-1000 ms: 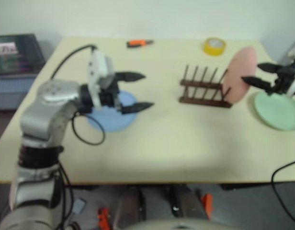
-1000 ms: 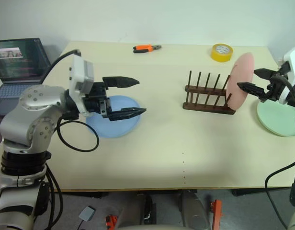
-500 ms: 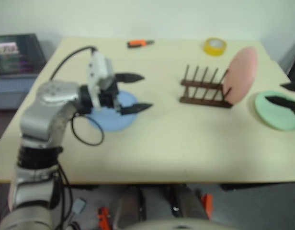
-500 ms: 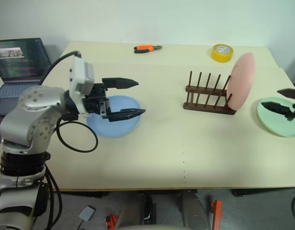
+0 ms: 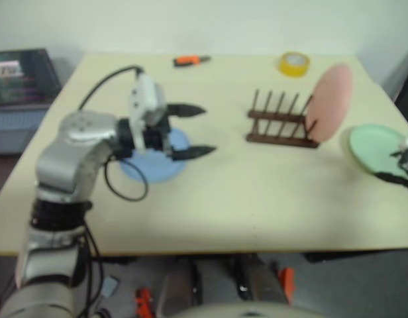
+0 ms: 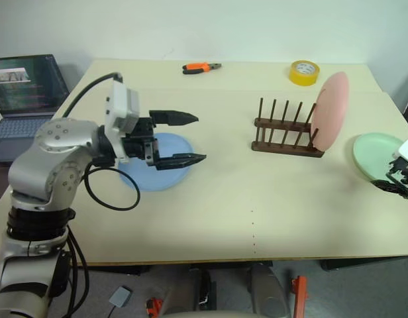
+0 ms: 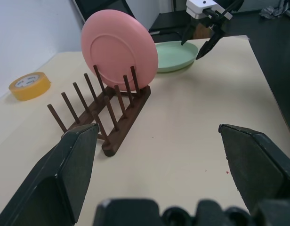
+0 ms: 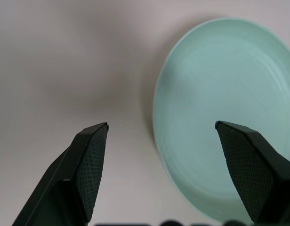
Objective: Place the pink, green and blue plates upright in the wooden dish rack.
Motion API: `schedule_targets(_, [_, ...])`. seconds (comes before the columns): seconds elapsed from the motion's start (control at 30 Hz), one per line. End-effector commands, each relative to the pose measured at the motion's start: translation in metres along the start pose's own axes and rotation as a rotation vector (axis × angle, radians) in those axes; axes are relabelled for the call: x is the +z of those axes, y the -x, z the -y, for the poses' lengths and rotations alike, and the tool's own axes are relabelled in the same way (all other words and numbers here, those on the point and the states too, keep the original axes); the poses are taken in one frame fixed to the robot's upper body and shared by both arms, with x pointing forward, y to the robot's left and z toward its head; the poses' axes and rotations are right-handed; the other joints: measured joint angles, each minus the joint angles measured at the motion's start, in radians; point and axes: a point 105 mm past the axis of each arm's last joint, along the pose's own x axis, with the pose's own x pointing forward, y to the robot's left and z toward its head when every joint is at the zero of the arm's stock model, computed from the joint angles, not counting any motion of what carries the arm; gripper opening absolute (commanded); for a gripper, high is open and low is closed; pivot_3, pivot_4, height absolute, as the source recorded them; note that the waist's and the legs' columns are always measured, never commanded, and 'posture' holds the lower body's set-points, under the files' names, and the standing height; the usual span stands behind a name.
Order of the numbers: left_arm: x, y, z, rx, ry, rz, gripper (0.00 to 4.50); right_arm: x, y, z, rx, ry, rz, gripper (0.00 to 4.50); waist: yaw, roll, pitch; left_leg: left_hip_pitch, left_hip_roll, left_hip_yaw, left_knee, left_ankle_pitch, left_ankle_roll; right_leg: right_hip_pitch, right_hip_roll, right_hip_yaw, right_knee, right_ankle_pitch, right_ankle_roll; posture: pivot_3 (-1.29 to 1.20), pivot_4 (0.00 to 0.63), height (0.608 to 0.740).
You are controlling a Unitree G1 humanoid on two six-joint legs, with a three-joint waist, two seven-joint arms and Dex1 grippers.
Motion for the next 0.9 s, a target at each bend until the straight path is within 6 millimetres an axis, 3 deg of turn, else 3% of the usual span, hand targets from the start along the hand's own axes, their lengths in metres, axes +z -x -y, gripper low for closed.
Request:
schedule_targets(0.03, [0.010, 0.001, 0.003, -0.003, -0.039, 0.023, 4.50, -0.008, -0.003, 0.005, -0.019, 0.055, -0.055, 3.94, 0.001, 0.000, 0.000, 0.000, 0.000, 0.000, 0.000, 0.000, 0.000, 0.000, 0.000, 0.000, 0.000, 0.000, 0.000, 0.00, 0.150, 0.740])
schedule_targets(0.33, [0.009, 0.004, 0.006, 0.003, -0.032, 0.016, 4.50, -0.026, -0.018, -0.003, 0.003, 0.078, -0.102, 3.94, -0.002, 0.000, 0.000, 0.000, 0.000, 0.000, 0.000, 0.000, 0.000, 0.000, 0.000, 0.000, 0.000, 0.000, 0.000, 0.00, 0.150, 0.740])
schedule_targets(0.67, [0.012, 0.005, 0.011, 0.002, -0.023, 0.009, 4.50, -0.022, -0.027, -0.010, 0.029, 0.083, -0.043, 3.94, -0.003, -0.001, 0.000, 0.010, 0.000, 0.000, 0.000, 0.000, 0.000, 0.011, 0.000, 0.000, -0.001, 0.000, -0.001, 0.00, 0.150, 0.740])
schedule_targets(0.77, [0.013, 0.006, 0.011, 0.005, -0.023, 0.004, 4.50, -0.022, -0.027, -0.011, 0.032, 0.095, -0.043, 3.32, -0.003, -0.001, 0.000, 0.013, 0.000, 0.000, -0.001, 0.000, 0.000, 0.014, 0.000, 0.000, -0.001, -0.003, -0.005, 0.00, 0.150, 0.740])
schedule_targets(0.9, [0.013, 0.005, 0.010, 0.006, -0.024, 0.003, 4.50, -0.023, -0.028, -0.011, 0.028, 0.109, -0.050, 2.01, -0.002, -0.001, 0.000, 0.014, 0.000, 0.000, 0.000, 0.000, 0.000, 0.014, 0.000, 0.000, 0.000, -0.003, -0.005, 0.00, 0.150, 0.740])
